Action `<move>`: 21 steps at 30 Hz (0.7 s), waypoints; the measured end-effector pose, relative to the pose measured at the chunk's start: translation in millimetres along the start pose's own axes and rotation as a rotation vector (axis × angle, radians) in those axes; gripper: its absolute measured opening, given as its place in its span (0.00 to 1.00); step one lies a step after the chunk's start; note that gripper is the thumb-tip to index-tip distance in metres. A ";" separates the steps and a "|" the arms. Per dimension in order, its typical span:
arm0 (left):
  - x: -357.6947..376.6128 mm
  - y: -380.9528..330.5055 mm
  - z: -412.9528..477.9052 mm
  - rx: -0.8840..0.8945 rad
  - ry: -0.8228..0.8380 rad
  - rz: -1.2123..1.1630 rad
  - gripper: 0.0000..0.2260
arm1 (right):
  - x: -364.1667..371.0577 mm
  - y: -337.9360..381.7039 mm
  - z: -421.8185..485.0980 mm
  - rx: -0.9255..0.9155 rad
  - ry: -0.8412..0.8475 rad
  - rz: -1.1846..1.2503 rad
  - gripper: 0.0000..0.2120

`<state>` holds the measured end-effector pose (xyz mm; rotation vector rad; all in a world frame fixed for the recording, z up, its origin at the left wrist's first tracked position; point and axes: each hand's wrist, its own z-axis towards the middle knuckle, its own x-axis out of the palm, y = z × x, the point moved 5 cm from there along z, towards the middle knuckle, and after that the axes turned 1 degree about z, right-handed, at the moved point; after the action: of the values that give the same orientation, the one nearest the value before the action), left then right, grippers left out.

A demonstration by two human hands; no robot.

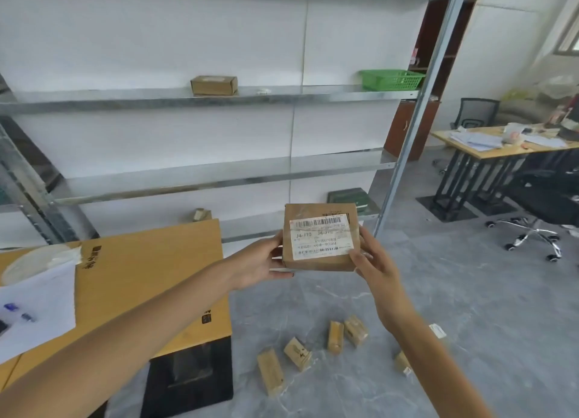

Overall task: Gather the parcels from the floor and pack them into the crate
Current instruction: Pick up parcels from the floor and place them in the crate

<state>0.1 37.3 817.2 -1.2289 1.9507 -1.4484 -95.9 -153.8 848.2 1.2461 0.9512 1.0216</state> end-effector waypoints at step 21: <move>-58.3 127.3 -250.7 0.002 -0.351 -0.109 0.18 | 127.6 -25.5 -172.6 0.149 0.361 0.109 0.22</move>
<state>-208.9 231.5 784.5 -1.4943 1.6684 -1.1864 -223.3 15.4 805.4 1.2700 1.2662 1.3099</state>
